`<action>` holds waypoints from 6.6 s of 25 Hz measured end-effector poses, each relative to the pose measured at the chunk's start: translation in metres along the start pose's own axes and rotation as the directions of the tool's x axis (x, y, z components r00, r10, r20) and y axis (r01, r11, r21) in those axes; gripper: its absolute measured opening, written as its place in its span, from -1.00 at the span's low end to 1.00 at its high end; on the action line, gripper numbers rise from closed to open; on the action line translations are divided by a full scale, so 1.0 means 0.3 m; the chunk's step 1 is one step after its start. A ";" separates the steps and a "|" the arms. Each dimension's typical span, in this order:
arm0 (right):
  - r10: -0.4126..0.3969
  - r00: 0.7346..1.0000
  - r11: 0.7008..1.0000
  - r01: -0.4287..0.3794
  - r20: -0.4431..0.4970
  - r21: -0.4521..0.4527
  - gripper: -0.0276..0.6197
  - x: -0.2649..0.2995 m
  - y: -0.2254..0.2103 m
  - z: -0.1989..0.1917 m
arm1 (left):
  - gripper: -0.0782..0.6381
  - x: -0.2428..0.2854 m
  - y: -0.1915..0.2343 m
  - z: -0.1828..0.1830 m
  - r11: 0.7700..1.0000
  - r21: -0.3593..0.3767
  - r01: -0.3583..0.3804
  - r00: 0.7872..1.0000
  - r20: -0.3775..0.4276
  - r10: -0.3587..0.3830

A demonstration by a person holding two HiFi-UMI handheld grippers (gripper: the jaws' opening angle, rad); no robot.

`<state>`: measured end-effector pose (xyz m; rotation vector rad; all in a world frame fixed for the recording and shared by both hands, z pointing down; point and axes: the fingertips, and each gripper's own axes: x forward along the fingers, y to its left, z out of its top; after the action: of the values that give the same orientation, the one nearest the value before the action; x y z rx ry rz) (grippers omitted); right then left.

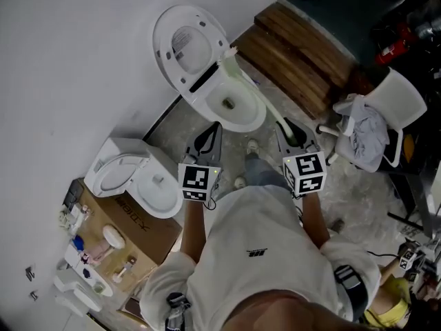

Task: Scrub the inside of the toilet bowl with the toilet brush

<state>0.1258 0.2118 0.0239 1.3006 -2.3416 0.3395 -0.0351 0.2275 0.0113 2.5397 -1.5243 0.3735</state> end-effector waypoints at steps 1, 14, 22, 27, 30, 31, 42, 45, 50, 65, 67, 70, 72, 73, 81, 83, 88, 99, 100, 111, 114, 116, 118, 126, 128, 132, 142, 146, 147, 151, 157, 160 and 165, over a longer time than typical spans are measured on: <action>0.004 1.000 1.000 -0.004 -0.005 -0.002 -0.68 0.024 -0.017 0.008 | -0.76 0.027 0.013 0.001 1.000 -0.003 -0.003 1.000 -0.005 0.003; 0.098 0.987 0.995 -0.100 -0.124 -0.008 -0.68 0.365 -0.213 -0.004 | -0.76 0.377 0.139 -0.109 0.995 -0.086 -0.058 0.989 -0.139 0.046; 0.143 0.971 0.989 -0.145 -0.191 0.002 -0.68 0.547 -0.294 -0.073 | -0.76 0.562 0.213 -0.205 0.987 -0.127 -0.101 0.979 -0.187 0.076; 0.163 0.960 0.986 -0.164 -0.228 0.014 -0.68 0.648 -0.326 -0.146 | -0.76 0.654 0.242 -0.271 0.982 -0.140 -0.127 0.973 -0.211 0.096; 0.164 0.958 0.986 -0.164 -0.237 0.022 -0.68 0.705 -0.337 -0.185 | -0.76 0.688 0.262 -0.323 0.980 -0.143 -0.142 0.967 -0.232 0.106; 0.165 0.956 0.986 -0.164 -0.242 0.025 -0.68 0.720 -0.339 -0.198 | -0.76 0.697 0.267 -0.341 0.979 -0.143 -0.147 0.965 -0.237 0.110; 0.156 0.951 0.988 -0.150 -0.267 0.040 -0.68 0.832 -0.312 -0.347 | -0.76 0.763 0.325 -0.542 0.971 -0.172 -0.163 0.958 -0.263 0.114; 0.138 0.951 0.990 -0.133 -0.275 0.035 -0.68 0.868 -0.316 -0.405 | -0.76 0.796 0.339 -0.623 0.969 -0.187 -0.161 0.954 -0.279 0.105; 0.115 0.945 0.993 -0.107 -0.305 0.046 -0.68 0.911 -0.315 -0.504 | -0.76 0.841 0.315 -0.747 0.968 -0.212 -0.133 0.950 -0.306 0.063; 0.123 0.912 0.992 -0.108 -0.391 0.060 -0.68 1.047 -0.281 -0.810 | -0.76 0.942 0.261 -1.076 0.964 -0.241 -0.114 0.930 -0.367 0.018; 0.131 0.906 0.991 -0.115 -0.403 0.062 -0.68 1.068 -0.268 -0.853 | -0.76 0.948 0.262 -1.120 0.964 -0.242 -0.112 0.927 -0.374 0.014; 0.140 0.895 0.990 -0.123 -0.423 0.069 -0.68 1.097 -0.250 -0.920 | -0.76 0.953 0.263 -1.188 0.963 -0.244 -0.112 0.923 -0.386 0.010; 0.146 0.885 0.989 -0.127 -0.443 0.072 -0.68 1.115 -0.240 -0.969 | -0.76 0.956 0.261 -1.235 0.963 -0.245 -0.111 0.918 -0.397 0.005; 0.149 0.878 0.989 -0.129 -0.455 0.073 -0.68 1.124 -0.235 -0.994 | -0.76 0.956 0.260 -1.258 0.963 -0.247 -0.110 0.915 -0.404 0.001; 0.165 0.829 0.986 -0.131 -0.534 0.101 -0.68 1.197 -0.208 -1.153 | -0.76 0.962 0.247 -1.401 0.956 -0.273 -0.107 0.901 -0.434 -0.023; 0.169 0.817 0.986 -0.134 -0.551 0.103 -0.68 1.210 -0.199 -1.190 | -0.76 0.964 0.243 -1.428 0.953 -0.282 -0.110 0.897 -0.441 -0.027; 0.178 0.783 0.984 -0.159 -0.597 0.085 -0.68 1.247 -0.188 -1.283 | -0.76 0.982 0.220 -1.483 0.949 -0.298 -0.098 0.889 -0.456 -0.051; 0.199 0.699 0.977 -0.200 -0.687 0.078 -0.68 1.322 -0.185 -1.446 | -0.76 1.031 0.201 -1.598 0.941 -0.326 -0.087 0.864 -0.496 -0.091; 0.196 0.690 0.976 -0.209 -0.696 0.068 -0.68 1.329 -0.185 -1.457 | -0.76 1.033 0.200 -1.606 0.941 -0.328 -0.087 0.861 -0.499 -0.095; 0.195 0.608 0.958 -0.288 -0.770 0.015 -0.69 1.384 -0.152 -1.547 | -0.76 1.021 0.201 -1.654 0.933 -0.347 -0.091 0.849 -0.516 -0.109; 0.199 0.582 0.949 -0.316 -0.789 0.007 -0.69 1.394 -0.135 -1.567 | -0.76 1.015 0.202 -1.660 0.933 -0.349 -0.089 0.847 -0.519 -0.114; 0.201 0.562 0.941 -0.340 -0.803 -0.002 -0.69 1.399 -0.123 -1.577 | -0.76 1.011 0.203 -1.664 0.932 -0.352 -0.089 0.845 -0.522 -0.117; 0.196 0.542 0.933 -0.359 -0.817 -0.014 -0.69 1.402 -0.116 -1.586 | -0.76 1.011 0.205 -1.665 0.931 -0.355 -0.088 0.844 -0.523 -0.120; 0.164 0.484 0.906 -0.419 -0.860 -0.063 -0.69 1.387 -0.126 -1.602 | -0.76 1.014 0.210 -1.670 0.928 -0.364 -0.077 0.843 -0.521 -0.134; 0.150 0.475 0.900 -0.429 -0.867 -0.079 -0.69 1.377 -0.137 -1.606 | -0.76 1.015 0.213 -1.671 0.928 -0.364 -0.073 0.844 -0.519 -0.137; 0.116 0.458 0.887 -0.447 -0.882 -0.115 -0.69 1.348 -0.172 -1.613 | -0.76 1.015 0.213 -1.670 0.928 -0.366 -0.064 0.843 -0.518 -0.146; 0.032 0.435 0.871 -0.453 -0.900 -0.188 -0.69 1.279 -0.263 -1.627 | -0.76 1.026 0.196 -1.666 0.931 -0.364 -0.039 0.839 -0.517 -0.167; -0.013 0.431 0.863 -0.451 -0.902 -0.228 -0.69 1.266 -0.295 -1.631 | -0.76 1.033 0.190 -1.663 0.931 -0.363 -0.029 0.839 -0.515 -0.175; -0.023 0.431 0.864 -0.446 -0.902 -0.235 -0.69 1.264 -0.306 -1.631 | -0.76 1.035 0.190 -1.661 0.931 -0.363 -0.027 0.839 -0.515 -0.177; -0.056 0.443 0.870 -0.418 -0.895 -0.261 -0.69 1.270 -0.352 -1.620 | -0.76 1.039 0.190 -1.661 0.932 -0.362 -0.024 0.839 -0.515 -0.179; -0.106 0.475 0.870 -0.381 -0.874 -0.313 -0.69 1.304 -0.396 -1.590 | -0.76 1.037 0.190 -1.666 0.931 -0.364 -0.026 0.836 -0.518 -0.180; -0.122 0.487 0.873 -0.362 -0.865 -0.327 -0.69 1.316 -0.410 -1.580 | -0.76 1.035 0.193 -1.671 0.931 -0.363 -0.025 0.835 -0.520 -0.180; -0.139 0.508 0.904 -0.286 -0.850 -0.319 -0.69 1.324 -0.457 -1.558 | -0.76 1.036 0.203 -1.670 0.931 -0.363 -0.027 0.834 -0.522 -0.179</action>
<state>0.1779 0.0379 0.6257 0.5593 -1.4509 0.3634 -0.0150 0.0663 0.5813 1.9648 -1.1374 0.6756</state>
